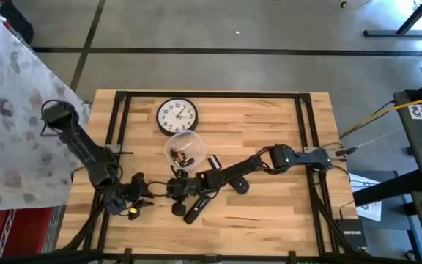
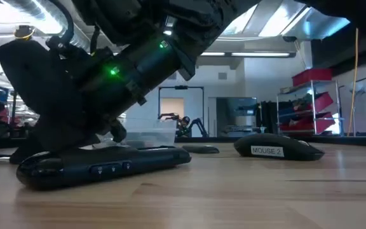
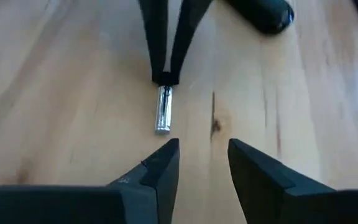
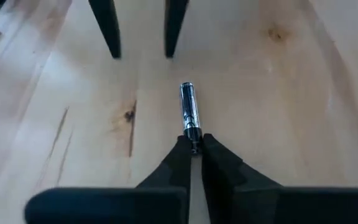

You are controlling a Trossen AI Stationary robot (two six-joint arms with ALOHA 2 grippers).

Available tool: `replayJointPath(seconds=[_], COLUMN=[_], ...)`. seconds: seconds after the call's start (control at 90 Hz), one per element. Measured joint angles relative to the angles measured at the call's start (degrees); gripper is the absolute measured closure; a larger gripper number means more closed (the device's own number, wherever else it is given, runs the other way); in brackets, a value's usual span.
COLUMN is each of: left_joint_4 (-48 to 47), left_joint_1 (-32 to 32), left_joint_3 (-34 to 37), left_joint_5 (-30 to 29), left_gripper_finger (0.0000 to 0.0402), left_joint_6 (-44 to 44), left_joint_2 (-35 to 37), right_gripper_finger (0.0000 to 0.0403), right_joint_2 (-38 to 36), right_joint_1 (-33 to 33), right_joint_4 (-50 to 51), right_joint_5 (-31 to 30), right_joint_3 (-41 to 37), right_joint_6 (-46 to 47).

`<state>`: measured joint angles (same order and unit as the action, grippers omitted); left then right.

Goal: Insert battery
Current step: Insert the silver battery into the remote control

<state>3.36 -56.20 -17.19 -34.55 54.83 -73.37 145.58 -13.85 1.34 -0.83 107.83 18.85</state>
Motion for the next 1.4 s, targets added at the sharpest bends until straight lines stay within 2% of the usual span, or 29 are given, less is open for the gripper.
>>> replayJointPath(seconds=[0.167, 0.378, 0.589, 0.9, 1.2, 1.4], left_joint_4=[2.2, 11.2, 13.7, 14.1, 14.0, 14.0], left_joint_1=[1.5, 1.4, 1.0, -1.1, -1.3, -1.2], left_joint_3=[-0.1, 0.0, -0.3, -0.1, -0.1, -0.1], left_joint_5=[-1.0, -6.1, -9.0, -11.0, -11.6, -11.6], left_gripper_finger=[0.0279, 0.0279, 0.0289, 0.0387, 0.0389, 0.0389], left_joint_6=[1.3, -0.1, 4.8, 5.6, 6.2, 5.9], left_joint_2=[-6.6, -13.3, -18.1, -19.0, -19.2, -19.2], right_gripper_finger=[0.0402, 0.0402, 0.0402, 0.0393, 0.0391, 0.0364], right_joint_2=[0.1, 0.1, 0.2, 0.2, -0.5, -5.9], right_joint_1=[0.0, -0.1, -0.1, -0.1, 0.0, 0.8], right_joint_4=[-0.7, -1.2, -1.2, -1.2, -0.6, 9.6], right_joint_5=[0.3, 0.4, 0.5, -1.1, -1.4, -2.1], right_joint_3=[-0.1, -0.1, -0.1, -0.1, -0.1, 0.4], right_joint_6=[0.0, 0.0, 0.0, 0.0, 0.0, -3.5])
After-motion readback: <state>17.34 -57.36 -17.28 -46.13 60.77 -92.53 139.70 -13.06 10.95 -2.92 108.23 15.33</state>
